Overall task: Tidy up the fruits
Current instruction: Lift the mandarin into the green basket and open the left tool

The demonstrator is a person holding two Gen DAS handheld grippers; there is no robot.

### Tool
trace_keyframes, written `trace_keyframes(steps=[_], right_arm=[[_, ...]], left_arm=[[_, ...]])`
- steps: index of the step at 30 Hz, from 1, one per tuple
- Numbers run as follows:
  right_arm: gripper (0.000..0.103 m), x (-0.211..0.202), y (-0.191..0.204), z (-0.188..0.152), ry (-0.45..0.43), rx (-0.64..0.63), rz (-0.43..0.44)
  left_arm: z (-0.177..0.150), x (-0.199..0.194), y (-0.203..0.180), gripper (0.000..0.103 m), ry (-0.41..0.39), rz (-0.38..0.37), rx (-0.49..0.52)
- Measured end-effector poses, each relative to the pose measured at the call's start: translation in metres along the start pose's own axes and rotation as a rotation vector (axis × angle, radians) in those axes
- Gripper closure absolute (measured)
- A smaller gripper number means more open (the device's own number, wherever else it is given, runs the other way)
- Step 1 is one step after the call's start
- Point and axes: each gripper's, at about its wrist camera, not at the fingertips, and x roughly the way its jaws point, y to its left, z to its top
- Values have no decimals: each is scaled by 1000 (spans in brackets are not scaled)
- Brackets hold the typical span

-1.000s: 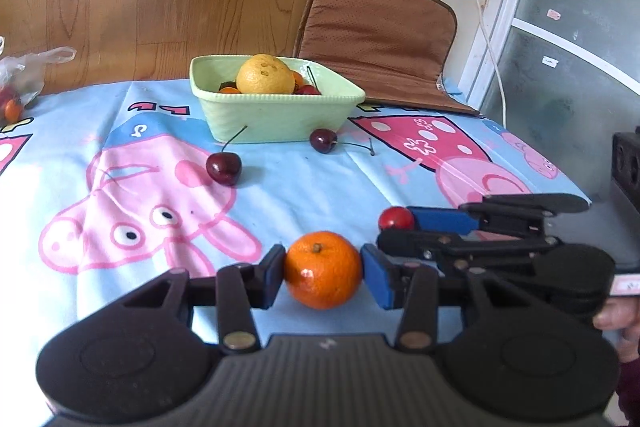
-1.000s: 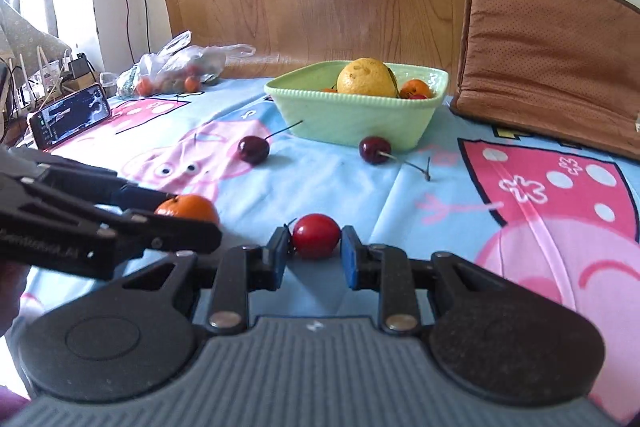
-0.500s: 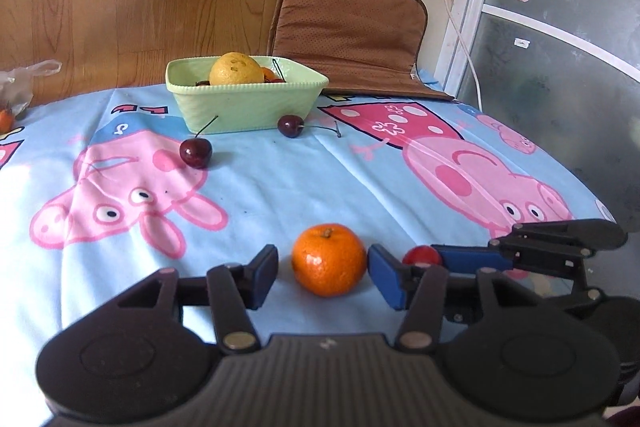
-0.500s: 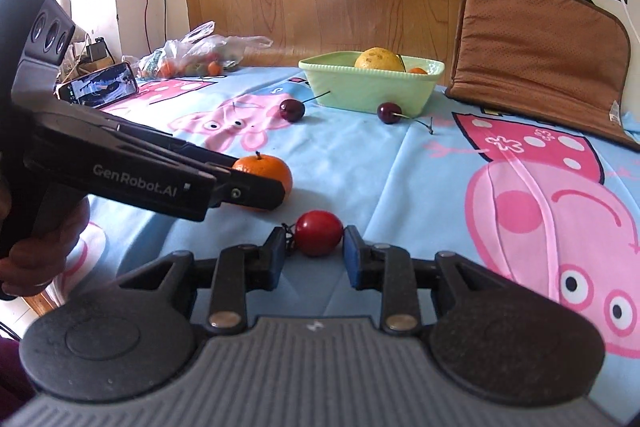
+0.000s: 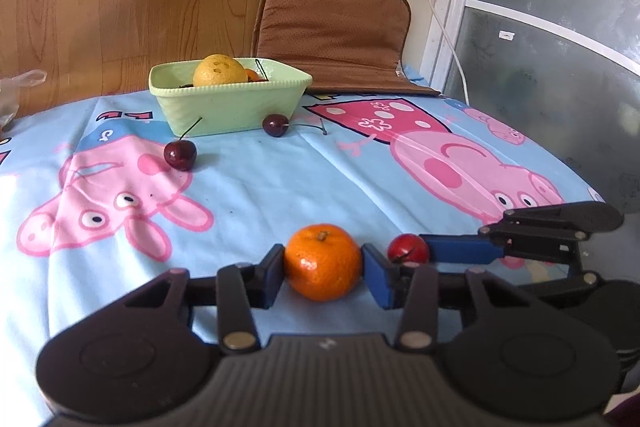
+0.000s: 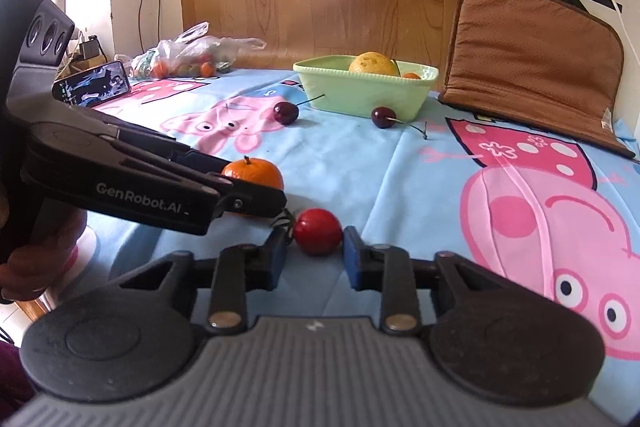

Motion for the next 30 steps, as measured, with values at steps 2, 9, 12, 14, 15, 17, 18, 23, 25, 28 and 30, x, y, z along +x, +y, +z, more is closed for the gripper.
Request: trace_keyframes(steps=[2,9,12,14,15,17,18,23,25,28,30], right_arm=[[72,2,1,3,-4,-11,-3],[72,13,-18,36,-87,27,-12],[72,29,-33,58,-120,50,-18],[72,44,-44,74,-136,79,-18],[72,53,-51,82,-144,100,-20],[72,71,-63,97,-156,133,-19],[72,81,-69,104,-159,143,-20],[72,124,-81,119,-138,147,-21],[70,137,-84,120,-124,149,-17],[68,146,-88,117,-134,165,-19],[65,141,-91,116,-138,172,-25]], left_arm=[[2,-2,2,62,2,-20,-15],[43,-1,25,62,-57,-3,-46],[74,9,42,62,-89,24,-60],[96,22,54,62,-102,52,-75],[105,28,60,62,-104,62,-82],[123,45,70,62,-99,80,-95],[131,54,75,62,-94,91,-98],[149,98,94,62,-46,152,-118],[149,110,100,61,-25,171,-128],[148,117,105,55,-21,197,-128],[149,111,106,54,-37,206,-130]])
